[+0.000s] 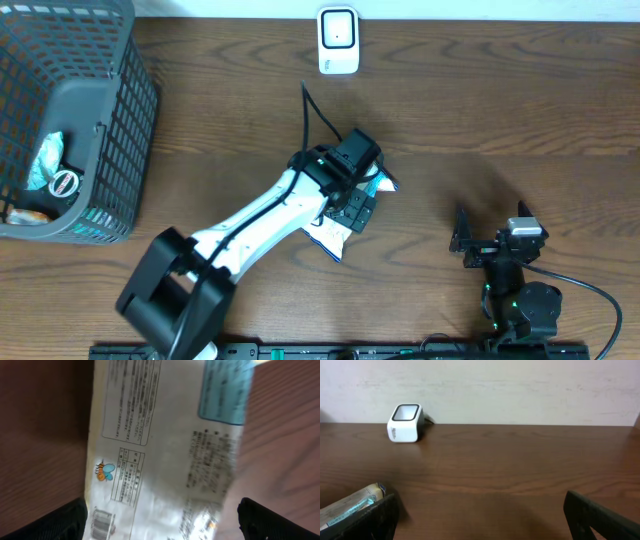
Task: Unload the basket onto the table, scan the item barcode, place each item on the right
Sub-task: 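Carry the white bag with the left gripper to the scanner and release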
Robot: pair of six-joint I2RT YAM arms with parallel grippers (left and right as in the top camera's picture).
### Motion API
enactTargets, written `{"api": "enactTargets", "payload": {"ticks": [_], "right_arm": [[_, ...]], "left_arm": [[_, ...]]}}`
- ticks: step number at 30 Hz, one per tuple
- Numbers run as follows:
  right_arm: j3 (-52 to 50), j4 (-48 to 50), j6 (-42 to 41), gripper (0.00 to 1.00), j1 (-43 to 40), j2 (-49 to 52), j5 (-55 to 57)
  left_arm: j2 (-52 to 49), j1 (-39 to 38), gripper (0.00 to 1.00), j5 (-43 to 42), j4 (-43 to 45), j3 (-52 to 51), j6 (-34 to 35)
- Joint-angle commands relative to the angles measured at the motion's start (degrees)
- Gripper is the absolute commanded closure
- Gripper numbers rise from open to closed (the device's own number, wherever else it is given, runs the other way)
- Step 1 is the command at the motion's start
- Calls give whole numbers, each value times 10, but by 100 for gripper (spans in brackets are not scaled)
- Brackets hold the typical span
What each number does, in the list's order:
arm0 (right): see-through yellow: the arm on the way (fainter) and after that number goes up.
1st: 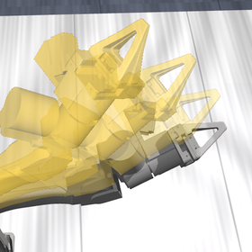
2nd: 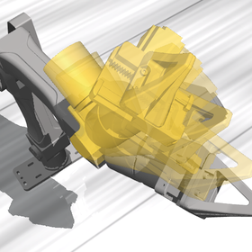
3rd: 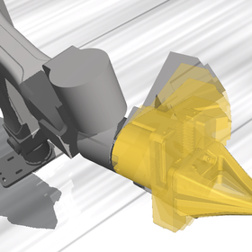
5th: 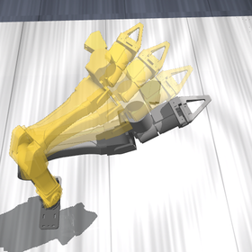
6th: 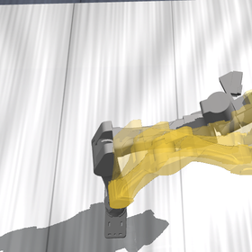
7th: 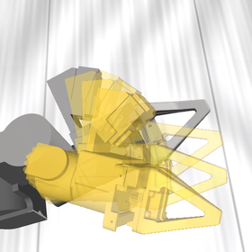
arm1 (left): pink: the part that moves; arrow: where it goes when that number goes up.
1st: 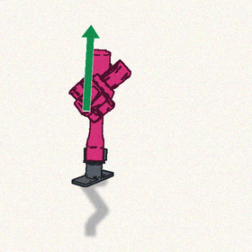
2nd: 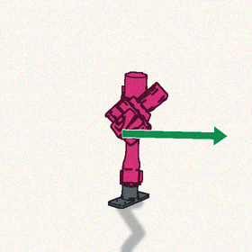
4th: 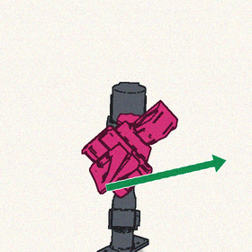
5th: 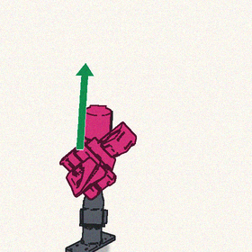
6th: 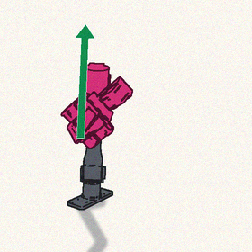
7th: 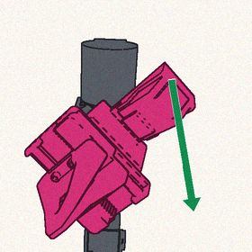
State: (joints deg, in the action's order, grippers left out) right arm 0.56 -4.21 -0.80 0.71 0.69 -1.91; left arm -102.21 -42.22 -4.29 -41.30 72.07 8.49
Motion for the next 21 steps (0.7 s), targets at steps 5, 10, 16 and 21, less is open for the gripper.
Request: {"api": "enactTargets", "payload": {"ticks": [5, 10, 16, 21], "right_arm": [[-2, -1, 0, 1, -8, -3, 0], [-2, -1, 0, 1, -8, -3, 0], [-2, -1, 0, 1, -8, -3, 0], [-2, -1, 0, 1, -8, -3, 0]], "left_arm": [[-72, -1, 11, -27, 18, -6, -14], [-90, 2, 55, 52, 78, -6, -7], [-90, 28, 79, 175, 241, -5, -7], [-90, 94, 78, 174, 344, 28, -8]]}}
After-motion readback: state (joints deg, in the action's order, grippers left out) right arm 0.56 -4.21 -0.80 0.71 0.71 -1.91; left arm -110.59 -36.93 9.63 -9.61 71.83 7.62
